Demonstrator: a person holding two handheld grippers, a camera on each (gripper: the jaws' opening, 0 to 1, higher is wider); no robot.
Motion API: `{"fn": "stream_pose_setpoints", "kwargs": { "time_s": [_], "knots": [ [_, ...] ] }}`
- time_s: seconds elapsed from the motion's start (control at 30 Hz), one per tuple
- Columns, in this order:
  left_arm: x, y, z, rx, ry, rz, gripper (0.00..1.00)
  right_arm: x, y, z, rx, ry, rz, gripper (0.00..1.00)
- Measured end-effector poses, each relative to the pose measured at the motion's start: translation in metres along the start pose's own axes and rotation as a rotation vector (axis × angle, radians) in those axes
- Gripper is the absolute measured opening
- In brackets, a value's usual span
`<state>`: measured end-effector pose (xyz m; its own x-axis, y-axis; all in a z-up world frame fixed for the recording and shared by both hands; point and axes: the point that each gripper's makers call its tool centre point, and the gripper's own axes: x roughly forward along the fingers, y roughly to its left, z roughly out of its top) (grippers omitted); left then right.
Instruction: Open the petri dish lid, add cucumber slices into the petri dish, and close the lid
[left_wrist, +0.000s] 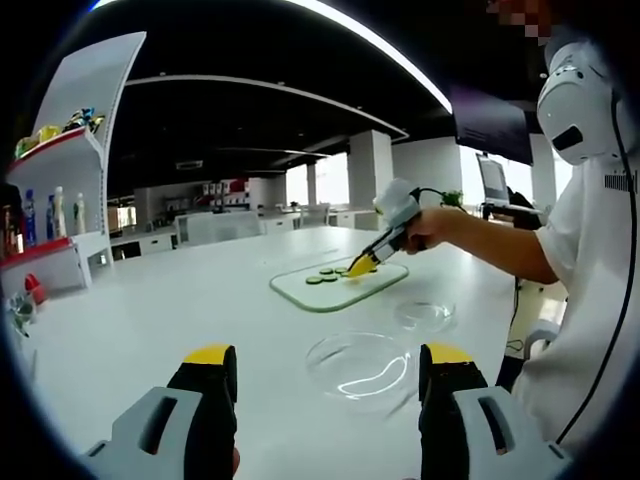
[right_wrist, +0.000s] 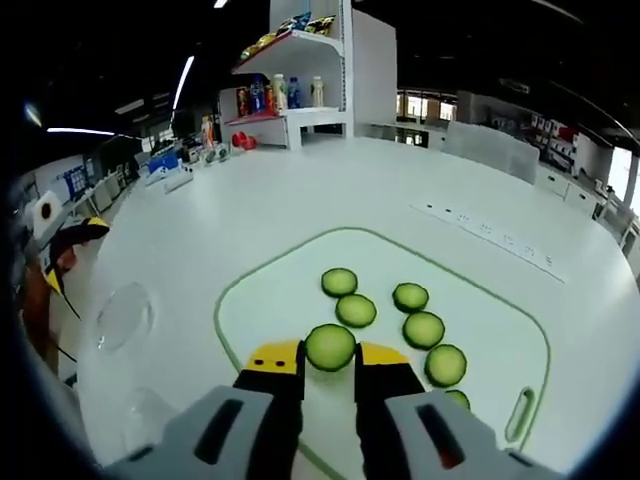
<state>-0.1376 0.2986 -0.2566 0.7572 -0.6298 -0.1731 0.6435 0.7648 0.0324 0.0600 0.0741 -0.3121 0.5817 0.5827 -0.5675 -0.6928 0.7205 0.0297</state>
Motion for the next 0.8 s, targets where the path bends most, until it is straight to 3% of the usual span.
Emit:
{"fn": "stream_pose_setpoints", "kwargs": {
  "time_s": [0.3, 0.8],
  "knots": [
    [0.003, -0.004, 0.002, 0.008, -0.003, -0.008, 0.74, -0.011, -0.004, 0.002, 0.003, -0.011, -0.011, 0.19],
    [0.004, -0.009, 0.007, 0.023, -0.005, -0.019, 0.74, -0.047, 0.021, 0.025, -0.035, -0.096, 0.029, 0.19]
  ]
}}
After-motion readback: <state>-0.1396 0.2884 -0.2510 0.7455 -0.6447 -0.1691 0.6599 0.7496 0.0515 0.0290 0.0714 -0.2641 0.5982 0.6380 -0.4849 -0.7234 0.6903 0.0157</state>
